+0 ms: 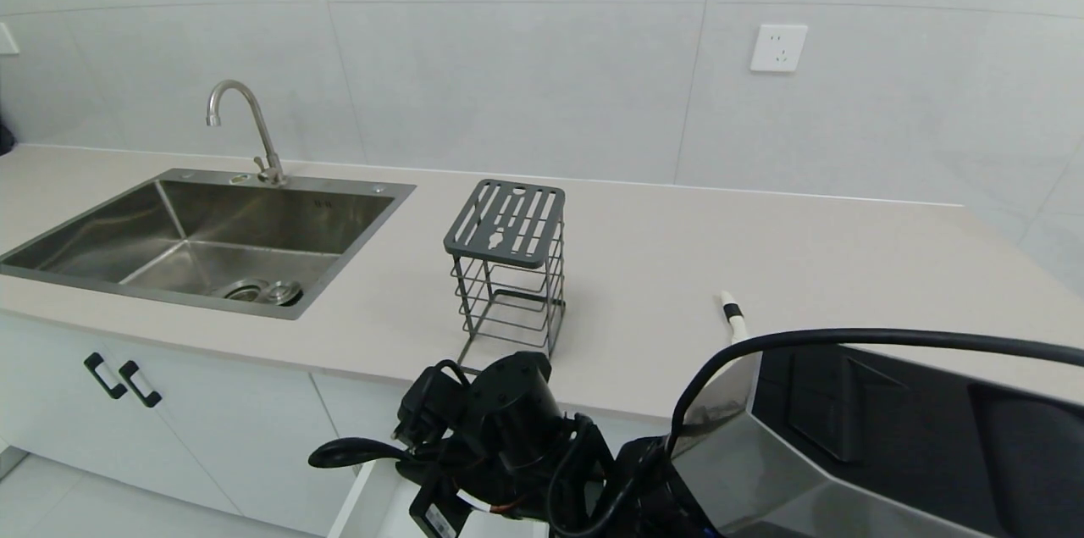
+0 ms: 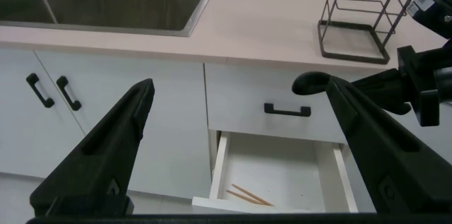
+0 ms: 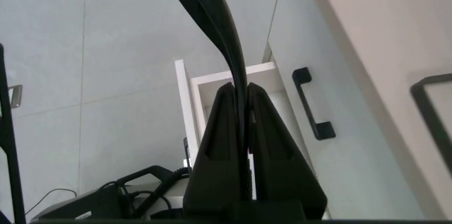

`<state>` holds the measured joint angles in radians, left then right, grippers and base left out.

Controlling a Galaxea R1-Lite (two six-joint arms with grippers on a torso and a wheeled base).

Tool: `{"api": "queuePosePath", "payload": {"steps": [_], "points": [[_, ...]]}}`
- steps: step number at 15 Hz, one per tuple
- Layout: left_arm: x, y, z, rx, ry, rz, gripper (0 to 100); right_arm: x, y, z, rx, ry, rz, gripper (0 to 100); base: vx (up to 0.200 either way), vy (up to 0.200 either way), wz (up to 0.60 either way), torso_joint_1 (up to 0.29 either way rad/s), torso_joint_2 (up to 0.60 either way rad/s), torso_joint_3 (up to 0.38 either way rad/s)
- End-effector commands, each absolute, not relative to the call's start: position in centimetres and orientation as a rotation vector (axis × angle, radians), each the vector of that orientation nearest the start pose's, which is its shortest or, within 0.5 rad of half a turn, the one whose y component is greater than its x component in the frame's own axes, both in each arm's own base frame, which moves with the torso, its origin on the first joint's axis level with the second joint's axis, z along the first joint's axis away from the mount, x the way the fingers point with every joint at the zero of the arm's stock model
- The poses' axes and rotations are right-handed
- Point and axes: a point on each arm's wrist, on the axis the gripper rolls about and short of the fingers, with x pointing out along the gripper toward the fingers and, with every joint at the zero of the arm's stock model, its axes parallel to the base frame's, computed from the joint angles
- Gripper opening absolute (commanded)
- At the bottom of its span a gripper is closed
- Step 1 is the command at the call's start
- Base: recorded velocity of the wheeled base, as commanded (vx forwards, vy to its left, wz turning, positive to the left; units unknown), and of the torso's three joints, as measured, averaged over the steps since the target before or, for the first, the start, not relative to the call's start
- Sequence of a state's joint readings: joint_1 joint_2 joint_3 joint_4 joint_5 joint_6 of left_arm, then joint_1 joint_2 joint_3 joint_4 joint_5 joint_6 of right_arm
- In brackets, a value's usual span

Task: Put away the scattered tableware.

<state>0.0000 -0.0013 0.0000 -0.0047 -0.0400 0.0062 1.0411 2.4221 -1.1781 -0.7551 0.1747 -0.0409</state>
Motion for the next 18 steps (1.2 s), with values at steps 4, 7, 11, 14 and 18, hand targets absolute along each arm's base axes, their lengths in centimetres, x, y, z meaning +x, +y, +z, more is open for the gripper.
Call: {"api": "queuePosePath", "payload": {"steps": [4,7,11,14,18], "points": [[-2.28,-0.09,7.6,0.006,-0.005,-0.04,100,21.74,38.61,0.81,-0.258,0.448,1.209,0,0.0,0.0,0.0,-0.275,0.54,0.266],[-2.28,-0.09,7.6,0.006,-0.005,-0.04,100,21.72,38.58,0.76,-0.261,0.45,1.209,0,0.0,0.0,0.0,-0.277,0.55,0.274],[-2.28,-0.09,7.6,0.006,-0.005,-0.04,100,21.73,38.61,0.66,-0.261,0.451,1.209,0,0.0,0.0,0.0,-0.271,0.52,0.254],[-2.28,-0.09,7.6,0.006,-0.005,-0.04,100,21.73,38.61,0.59,-0.262,0.453,1.209,0,0.0,0.0,0.0,-0.259,0.5,0.243],[-2.28,-0.09,7.6,0.006,-0.005,-0.04,100,21.76,38.65,0.45,-0.262,0.453,1.209,0,0.0,0.0,0.0,-0.255,0.48,0.224]]}}
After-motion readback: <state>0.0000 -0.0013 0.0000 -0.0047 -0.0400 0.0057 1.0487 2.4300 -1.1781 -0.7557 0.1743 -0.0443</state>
